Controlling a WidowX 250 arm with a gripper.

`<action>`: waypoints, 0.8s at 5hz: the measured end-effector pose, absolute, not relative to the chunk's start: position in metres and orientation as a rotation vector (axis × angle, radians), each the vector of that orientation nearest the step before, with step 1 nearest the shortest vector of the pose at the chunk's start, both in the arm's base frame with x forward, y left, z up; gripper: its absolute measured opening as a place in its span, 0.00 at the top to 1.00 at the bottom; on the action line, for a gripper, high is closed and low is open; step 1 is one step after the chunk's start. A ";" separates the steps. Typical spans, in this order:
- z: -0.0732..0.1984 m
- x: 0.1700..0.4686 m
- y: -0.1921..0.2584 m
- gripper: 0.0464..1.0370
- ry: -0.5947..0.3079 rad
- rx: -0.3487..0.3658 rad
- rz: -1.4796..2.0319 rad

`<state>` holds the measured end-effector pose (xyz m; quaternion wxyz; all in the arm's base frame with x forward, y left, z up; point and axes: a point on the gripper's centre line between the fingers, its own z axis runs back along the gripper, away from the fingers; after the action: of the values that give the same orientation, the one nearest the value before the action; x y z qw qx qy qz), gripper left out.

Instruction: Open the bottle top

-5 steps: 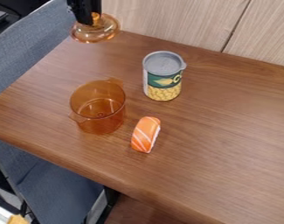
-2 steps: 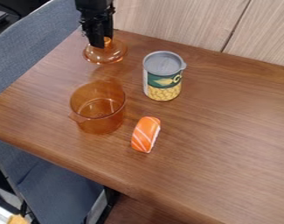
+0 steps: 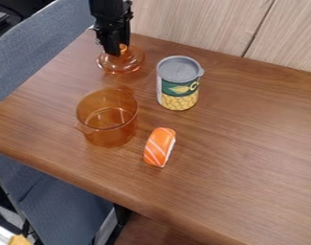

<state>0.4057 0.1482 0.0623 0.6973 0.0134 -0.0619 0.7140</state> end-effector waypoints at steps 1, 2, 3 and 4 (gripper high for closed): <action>0.053 0.408 0.140 0.65 -0.160 0.043 1.538; 0.053 0.409 0.135 0.59 -0.162 0.045 1.522; 0.045 0.406 0.134 0.28 -0.127 0.066 1.522; 0.045 0.407 0.134 0.04 -0.133 0.058 1.532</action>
<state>0.4070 0.1343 0.0454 0.7183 0.0263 -0.0602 0.6926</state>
